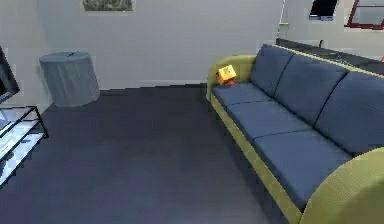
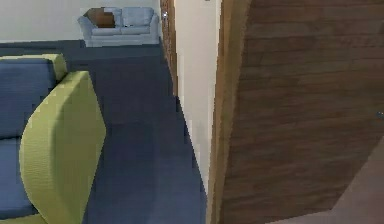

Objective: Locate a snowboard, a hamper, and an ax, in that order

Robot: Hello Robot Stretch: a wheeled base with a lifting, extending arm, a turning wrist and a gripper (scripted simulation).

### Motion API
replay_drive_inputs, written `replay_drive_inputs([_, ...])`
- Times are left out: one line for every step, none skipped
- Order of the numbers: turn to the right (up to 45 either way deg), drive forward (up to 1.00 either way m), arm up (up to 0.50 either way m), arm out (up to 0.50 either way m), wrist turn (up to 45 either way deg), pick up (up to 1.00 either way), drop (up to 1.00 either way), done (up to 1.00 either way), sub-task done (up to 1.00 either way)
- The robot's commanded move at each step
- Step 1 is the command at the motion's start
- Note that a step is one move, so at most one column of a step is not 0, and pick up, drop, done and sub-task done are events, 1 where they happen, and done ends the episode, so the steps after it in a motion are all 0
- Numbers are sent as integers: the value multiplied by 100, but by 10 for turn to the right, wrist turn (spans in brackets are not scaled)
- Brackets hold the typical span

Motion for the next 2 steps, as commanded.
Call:
replay_drive_inputs([0,5,0,0,0,0,0,0,0])
replay_drive_inputs([450,0,0,0,0,0,0,0,0])
